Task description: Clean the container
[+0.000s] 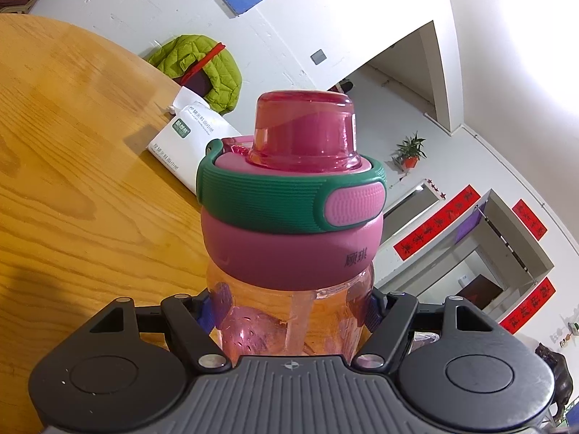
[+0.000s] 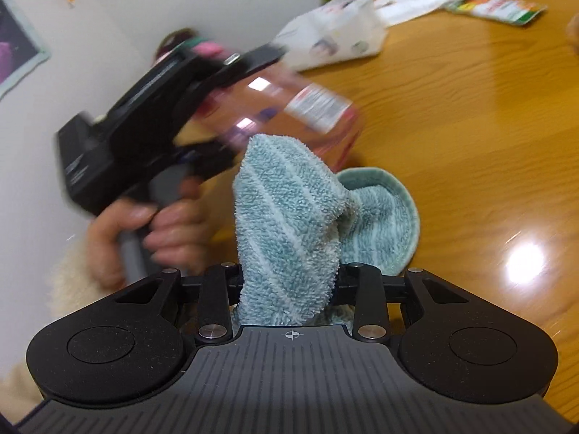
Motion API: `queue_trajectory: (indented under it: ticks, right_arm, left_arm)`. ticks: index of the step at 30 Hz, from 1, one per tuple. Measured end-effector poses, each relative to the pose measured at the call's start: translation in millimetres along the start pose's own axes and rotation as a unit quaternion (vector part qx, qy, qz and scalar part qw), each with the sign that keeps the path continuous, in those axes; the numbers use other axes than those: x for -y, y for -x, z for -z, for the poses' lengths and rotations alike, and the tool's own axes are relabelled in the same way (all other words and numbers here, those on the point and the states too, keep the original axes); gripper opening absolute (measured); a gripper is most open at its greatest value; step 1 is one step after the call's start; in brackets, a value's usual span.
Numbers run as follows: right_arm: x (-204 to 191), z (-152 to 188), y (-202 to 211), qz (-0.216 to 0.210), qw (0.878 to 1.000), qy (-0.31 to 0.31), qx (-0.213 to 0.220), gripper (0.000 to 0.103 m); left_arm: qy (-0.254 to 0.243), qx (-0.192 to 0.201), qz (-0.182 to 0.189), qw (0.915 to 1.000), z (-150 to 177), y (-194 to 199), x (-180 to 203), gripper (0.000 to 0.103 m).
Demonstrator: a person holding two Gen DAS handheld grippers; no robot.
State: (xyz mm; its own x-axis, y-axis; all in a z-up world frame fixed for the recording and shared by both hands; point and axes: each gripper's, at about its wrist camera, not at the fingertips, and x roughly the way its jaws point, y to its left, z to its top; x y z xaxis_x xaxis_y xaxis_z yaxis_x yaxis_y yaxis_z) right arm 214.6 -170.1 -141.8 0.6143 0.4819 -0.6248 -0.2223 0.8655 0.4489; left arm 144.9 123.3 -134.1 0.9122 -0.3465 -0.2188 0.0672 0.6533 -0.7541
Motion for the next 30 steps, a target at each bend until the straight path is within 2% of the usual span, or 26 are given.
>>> queue_trajectory:
  ticks: [8, 9, 12, 16, 19, 29, 30]
  right_arm:
    - [-7.2, -4.1, 3.5, 0.039, 0.999, 0.026, 0.021, 0.035]
    - [-3.3, -7.0, 2.7, 0.041, 0.999, 0.014, 0.026, 0.035]
    - [8.3, -10.1, -3.8, -0.005, 1.000, -0.019, 0.022, 0.035]
    - [-3.5, 0.1, -9.9, -0.070, 0.997, -0.015, -0.028, 0.035]
    - [-16.5, 9.8, 1.3, -0.075, 0.996, 0.017, -0.044, 0.035]
    - [-32.6, 19.4, 32.2, -0.077, 0.993, 0.082, -0.045, 0.035]
    - [-32.9, 16.0, 32.0, -0.066, 0.994, 0.075, -0.035, 0.035]
  left_arm:
    - [0.002, -0.004, -0.002, 1.0000, 0.3, -1.6, -1.8, 0.071]
    - [0.001, -0.005, -0.002, 1.0000, 0.5, -1.8, -1.6, 0.071]
    - [-0.004, -0.005, -0.001, 1.0000, 1.4, -1.8, -0.6, 0.071]
    - [-0.003, -0.003, -0.002, 1.0000, 3.3, -1.6, 5.5, 0.071]
    - [0.000, -0.003, -0.004, 1.0000, 3.2, -1.0, 6.5, 0.071]
    - [0.006, -0.006, -0.004, 1.0000, 3.7, 0.5, 5.8, 0.071]
    - [0.006, -0.006, -0.004, 1.0000, 4.0, 0.9, 5.6, 0.071]
